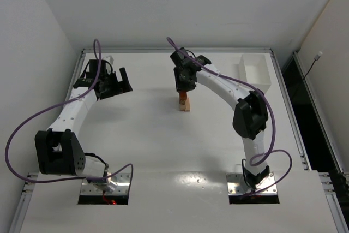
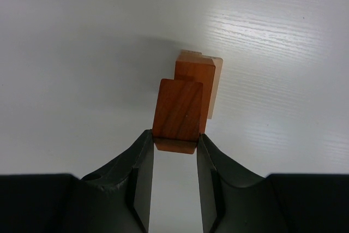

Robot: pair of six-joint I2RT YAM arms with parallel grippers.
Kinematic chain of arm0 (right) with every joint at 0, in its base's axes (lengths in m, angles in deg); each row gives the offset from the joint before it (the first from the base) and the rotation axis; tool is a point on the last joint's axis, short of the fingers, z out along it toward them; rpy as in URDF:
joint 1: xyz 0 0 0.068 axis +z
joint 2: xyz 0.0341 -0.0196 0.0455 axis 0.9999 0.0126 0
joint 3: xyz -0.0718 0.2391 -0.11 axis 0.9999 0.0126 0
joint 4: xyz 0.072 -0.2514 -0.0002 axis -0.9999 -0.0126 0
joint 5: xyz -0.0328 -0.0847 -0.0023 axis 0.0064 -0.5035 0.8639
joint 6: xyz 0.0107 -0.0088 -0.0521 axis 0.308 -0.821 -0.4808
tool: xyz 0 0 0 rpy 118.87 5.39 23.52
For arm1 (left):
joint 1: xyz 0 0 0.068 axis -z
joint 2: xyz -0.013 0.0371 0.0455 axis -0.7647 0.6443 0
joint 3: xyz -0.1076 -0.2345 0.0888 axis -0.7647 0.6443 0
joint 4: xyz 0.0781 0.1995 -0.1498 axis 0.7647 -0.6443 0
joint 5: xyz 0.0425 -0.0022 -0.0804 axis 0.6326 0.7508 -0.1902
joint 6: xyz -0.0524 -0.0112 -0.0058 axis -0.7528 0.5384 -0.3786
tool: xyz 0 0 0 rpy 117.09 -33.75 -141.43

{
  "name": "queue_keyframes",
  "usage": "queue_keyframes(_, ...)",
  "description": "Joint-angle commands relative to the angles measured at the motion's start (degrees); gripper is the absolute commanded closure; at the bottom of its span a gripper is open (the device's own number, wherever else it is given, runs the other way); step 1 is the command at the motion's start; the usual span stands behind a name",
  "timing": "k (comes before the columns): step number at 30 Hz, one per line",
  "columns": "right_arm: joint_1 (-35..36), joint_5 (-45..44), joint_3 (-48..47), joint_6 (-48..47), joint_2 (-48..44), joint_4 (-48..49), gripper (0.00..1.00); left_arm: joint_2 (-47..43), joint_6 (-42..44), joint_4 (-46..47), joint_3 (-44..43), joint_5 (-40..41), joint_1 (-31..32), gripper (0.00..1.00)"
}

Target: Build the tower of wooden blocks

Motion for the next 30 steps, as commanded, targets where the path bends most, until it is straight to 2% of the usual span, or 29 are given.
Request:
queue_keyframes(1, -0.7, 0.9, -1.1, 1.2, 0.1, 1.8, 0.80, 0.6, 0.0, 0.3, -2.1, -0.6, 0.5, 0.01)
queue_keyframes(5, -0.7, 0.9, -1.1, 1.2, 0.1, 1.8, 0.75, 1.1, 0.0, 0.3, -2.1, -0.6, 0.5, 0.01)
queue_keyframes(12, -1.2, 0.9, -0.6, 1.2, 0.1, 1.8, 0.78, 1.7, 0.0, 0.3, -2.7, -1.1, 0.5, 0.01)
queue_keyframes(18, -1.2, 0.9, -0.1, 1.2, 0.1, 2.3, 0.65, 1.7, 0.0, 0.3, -3.2, -1.1, 0.5, 0.01)
queue_keyframes(23, -1.7, 1.4, -0.1, 1.2, 1.2, 2.3, 0.64, 1.7, 0.0, 0.3, -3.2, -1.7, 0.5, 0.01)
queue_keyframes(25, -1.7, 1.4, -0.1, 1.2, 1.2, 2.3, 0.60, 1.7, 0.0, 0.3, -3.2, -1.7, 0.5, 0.01)
queue_keyframes(30, -1.7, 5.0, 0.5, -0.1, 0.4, 3.9, 0.42, 1.7, 0.6, 0.3, -3.2, -1.7, 0.5, 0.01)
